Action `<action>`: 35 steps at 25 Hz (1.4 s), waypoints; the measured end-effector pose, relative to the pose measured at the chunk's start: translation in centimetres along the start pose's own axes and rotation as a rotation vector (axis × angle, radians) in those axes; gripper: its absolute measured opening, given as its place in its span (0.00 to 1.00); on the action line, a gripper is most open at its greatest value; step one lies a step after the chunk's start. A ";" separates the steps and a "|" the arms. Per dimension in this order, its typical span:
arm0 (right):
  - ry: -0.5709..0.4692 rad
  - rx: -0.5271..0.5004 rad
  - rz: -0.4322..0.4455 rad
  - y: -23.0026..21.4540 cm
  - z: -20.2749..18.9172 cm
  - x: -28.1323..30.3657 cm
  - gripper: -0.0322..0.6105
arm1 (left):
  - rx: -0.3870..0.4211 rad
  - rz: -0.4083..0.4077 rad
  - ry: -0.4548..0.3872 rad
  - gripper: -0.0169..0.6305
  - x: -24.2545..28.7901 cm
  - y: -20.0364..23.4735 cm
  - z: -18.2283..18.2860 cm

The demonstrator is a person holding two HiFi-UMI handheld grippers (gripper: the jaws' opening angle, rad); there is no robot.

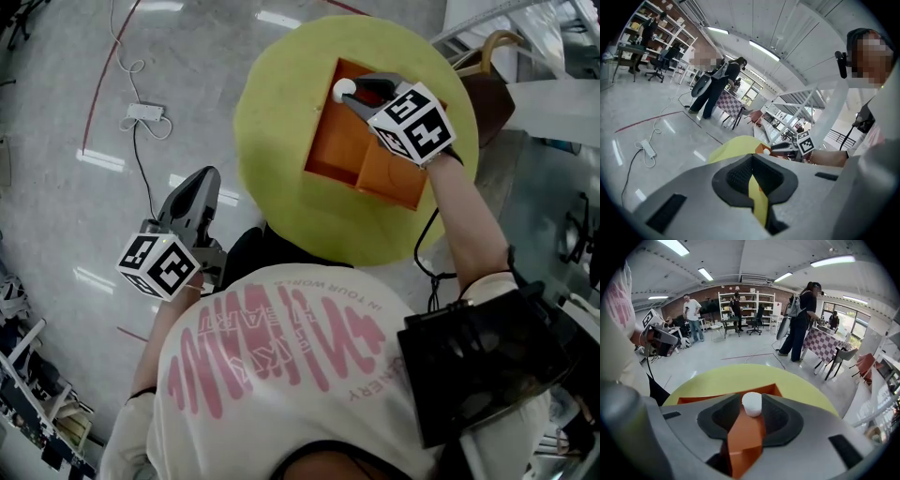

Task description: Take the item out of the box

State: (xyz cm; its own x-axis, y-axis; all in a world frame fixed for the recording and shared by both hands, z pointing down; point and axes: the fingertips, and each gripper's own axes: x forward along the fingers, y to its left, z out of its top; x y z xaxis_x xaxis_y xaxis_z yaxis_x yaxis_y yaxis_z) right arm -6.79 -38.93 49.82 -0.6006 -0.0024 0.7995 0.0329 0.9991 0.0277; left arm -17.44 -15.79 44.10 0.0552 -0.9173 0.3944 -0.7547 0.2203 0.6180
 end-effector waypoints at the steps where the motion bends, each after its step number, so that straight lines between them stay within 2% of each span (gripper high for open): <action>1: 0.003 -0.006 0.005 -0.2 0.0 0.2 0.27 | -0.003 0.009 -0.002 0.04 -0.1 0.1 0.0; 11: 0.066 -0.085 0.045 0.3 -0.3 2.3 0.37 | -0.022 0.065 -0.023 0.04 -2.0 1.5 -0.9; 35: 0.115 -0.151 0.024 0.2 -0.6 3.0 0.40 | -0.044 0.100 -0.033 0.04 -3.4 2.4 -1.6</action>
State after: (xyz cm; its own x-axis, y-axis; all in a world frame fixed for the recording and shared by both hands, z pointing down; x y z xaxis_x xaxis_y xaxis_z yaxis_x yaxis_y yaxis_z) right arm -8.16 -38.80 52.58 -0.5031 0.0080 0.8642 0.1712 0.9811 0.0905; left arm -18.32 -11.63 45.35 -0.0406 -0.9002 0.4337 -0.7260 0.3248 0.6062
